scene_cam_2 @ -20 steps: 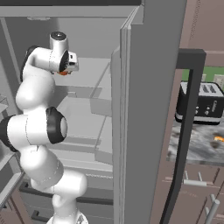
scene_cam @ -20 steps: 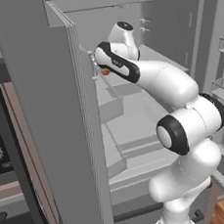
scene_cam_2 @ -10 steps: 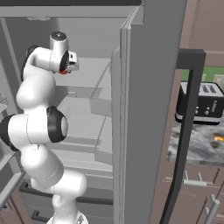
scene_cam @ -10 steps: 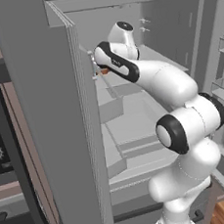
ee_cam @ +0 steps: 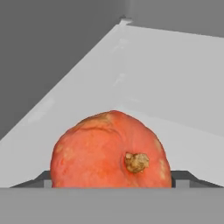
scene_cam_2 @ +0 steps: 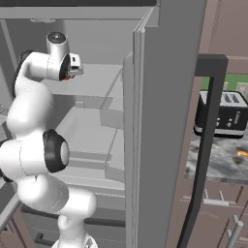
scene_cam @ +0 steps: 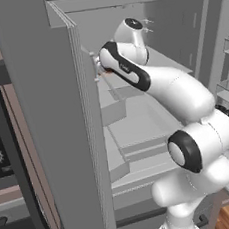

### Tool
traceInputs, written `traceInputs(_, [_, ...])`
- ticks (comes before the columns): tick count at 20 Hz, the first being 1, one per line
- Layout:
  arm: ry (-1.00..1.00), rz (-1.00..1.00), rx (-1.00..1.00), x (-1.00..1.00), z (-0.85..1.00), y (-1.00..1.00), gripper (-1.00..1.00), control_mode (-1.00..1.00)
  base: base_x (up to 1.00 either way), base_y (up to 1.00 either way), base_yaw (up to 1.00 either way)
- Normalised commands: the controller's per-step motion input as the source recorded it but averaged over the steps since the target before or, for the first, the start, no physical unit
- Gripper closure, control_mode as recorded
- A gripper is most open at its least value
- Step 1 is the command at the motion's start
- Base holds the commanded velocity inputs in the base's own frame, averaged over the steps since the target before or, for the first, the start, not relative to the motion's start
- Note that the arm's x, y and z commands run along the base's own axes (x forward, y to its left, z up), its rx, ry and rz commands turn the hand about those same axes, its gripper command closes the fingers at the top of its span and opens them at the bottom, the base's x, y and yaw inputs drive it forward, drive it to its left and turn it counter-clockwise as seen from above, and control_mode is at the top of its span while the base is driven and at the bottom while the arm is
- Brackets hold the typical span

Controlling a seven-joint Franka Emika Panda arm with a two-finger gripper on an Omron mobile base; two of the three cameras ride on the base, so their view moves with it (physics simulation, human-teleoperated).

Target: Open the fridge, remove the banana, squash, and shrimp, and place them on any counter.

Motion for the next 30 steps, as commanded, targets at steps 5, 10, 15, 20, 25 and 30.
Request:
traceInputs(5, [-0.16,0.00,-0.01,-1.00,0.34,-0.06,1.00,-1.00,0.00,0.00,0.00])
traceInputs(10, [-0.05,0.00,0.00,-1.00,0.44,-0.10,1.00,-1.00,0.00,0.00,0.00])
traceInputs(15, [-0.05,-0.10,0.00,-1.00,0.14,-0.39,1.00,-1.00,0.00,0.00,0.00])
traceInputs(20, [-0.08,-0.17,0.00,-1.00,0.00,-0.61,1.00,-1.00,0.00,0.00,0.00])
traceInputs(25, [-0.08,-0.13,0.00,-0.95,0.00,-0.51,1.00,-1.00,0.00,0.00,0.00])
traceInputs(30, [-0.09,-0.01,0.00,-0.57,0.00,-0.28,1.00,-1.00,0.00,0.00,0.00])
